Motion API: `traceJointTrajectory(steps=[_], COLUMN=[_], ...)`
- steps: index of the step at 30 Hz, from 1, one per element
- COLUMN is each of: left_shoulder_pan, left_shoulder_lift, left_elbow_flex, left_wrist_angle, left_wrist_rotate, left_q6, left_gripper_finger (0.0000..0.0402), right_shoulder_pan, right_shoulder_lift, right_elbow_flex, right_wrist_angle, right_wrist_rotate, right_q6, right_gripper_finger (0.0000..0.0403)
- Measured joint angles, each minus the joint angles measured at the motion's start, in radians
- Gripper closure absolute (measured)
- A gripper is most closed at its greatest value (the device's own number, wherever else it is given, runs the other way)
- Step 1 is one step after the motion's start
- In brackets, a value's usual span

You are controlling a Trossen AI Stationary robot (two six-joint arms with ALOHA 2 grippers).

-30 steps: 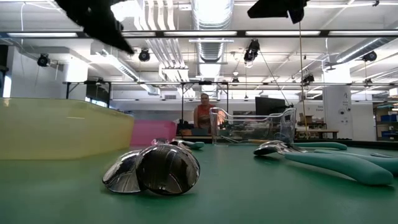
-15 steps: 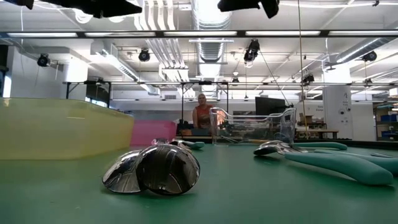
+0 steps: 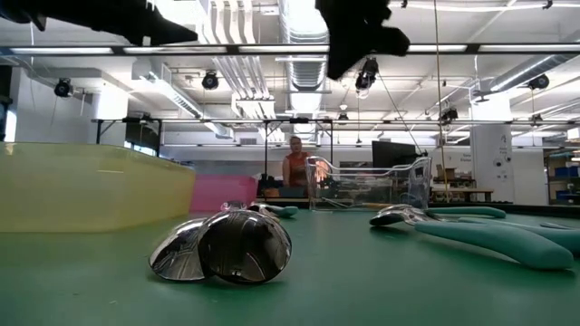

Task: Sort silverware by color (type)
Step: Put the light blue spoon into the red bin

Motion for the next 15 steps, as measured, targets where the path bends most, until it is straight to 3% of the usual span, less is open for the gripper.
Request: traceJointTrajectory(steps=[6, 11, 15], left_shoulder_pan=[0.0, 0.0, 0.0], left_shoulder_lift=[-0.029, -0.049, -0.057], left_elbow_flex=[-0.011, -0.007, -0.001], left_wrist_angle=[-0.001, -0.002, -0.007], left_wrist_rotate=[-0.009, -0.009, -0.01], left_q6=[-0.005, -0.008, -0.008], left_gripper_finger=[0.0401, 0.0401, 0.0401], right_shoulder_pan=[-0.062, -0.137, -0.207], right_shoulder_lift=[0.062, 0.065, 0.062], right_elbow_flex=[0.005, -0.06, -0.121], right_wrist_angle=[-0.216, -0.265, -0.268], right_wrist_rotate=[-0.14, -0.233, -0.25], right_q6=[0.015, -0.104, -0.221], right_gripper_finger=[0.036, 0.036, 0.036])
